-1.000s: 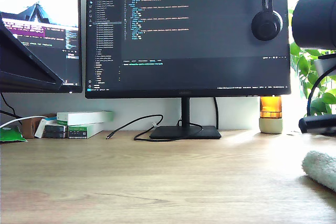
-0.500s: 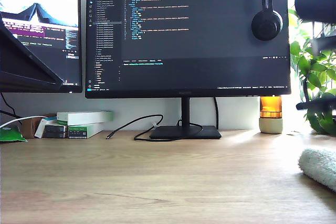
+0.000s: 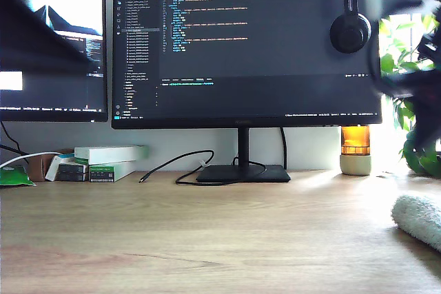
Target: Fold the tea towel to a neat square and place it to the right
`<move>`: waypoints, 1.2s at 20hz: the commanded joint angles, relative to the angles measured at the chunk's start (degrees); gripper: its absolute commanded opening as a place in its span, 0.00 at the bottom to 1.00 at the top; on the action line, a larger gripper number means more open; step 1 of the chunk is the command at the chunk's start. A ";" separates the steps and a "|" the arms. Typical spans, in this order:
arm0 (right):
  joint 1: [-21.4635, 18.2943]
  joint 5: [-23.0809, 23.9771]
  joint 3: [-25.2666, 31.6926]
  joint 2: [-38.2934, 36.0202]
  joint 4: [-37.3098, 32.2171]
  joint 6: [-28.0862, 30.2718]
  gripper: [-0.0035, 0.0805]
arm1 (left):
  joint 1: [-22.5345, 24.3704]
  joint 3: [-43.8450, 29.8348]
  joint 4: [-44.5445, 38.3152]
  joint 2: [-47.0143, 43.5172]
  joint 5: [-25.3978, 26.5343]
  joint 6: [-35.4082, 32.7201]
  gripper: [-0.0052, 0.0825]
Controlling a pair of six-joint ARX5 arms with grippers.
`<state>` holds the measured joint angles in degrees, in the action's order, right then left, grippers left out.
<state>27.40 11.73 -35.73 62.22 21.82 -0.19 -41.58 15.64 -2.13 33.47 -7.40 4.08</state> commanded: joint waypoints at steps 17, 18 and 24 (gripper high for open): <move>-30.16 -17.18 12.46 -14.99 -19.10 -0.31 0.03 | 38.84 -4.26 -4.15 -1.20 -9.29 -0.39 0.03; -30.16 -16.90 14.47 -17.03 -21.97 -1.18 0.03 | 39.78 -4.39 -4.17 -1.55 -9.29 -0.24 0.03; -30.03 -16.04 24.09 -27.19 -35.78 -1.40 0.03 | 43.15 -5.42 -4.37 -5.03 -8.61 -0.02 0.03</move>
<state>-2.59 -4.51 -14.24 35.75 -12.49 -1.76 1.30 11.99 -5.85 29.26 -16.14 3.99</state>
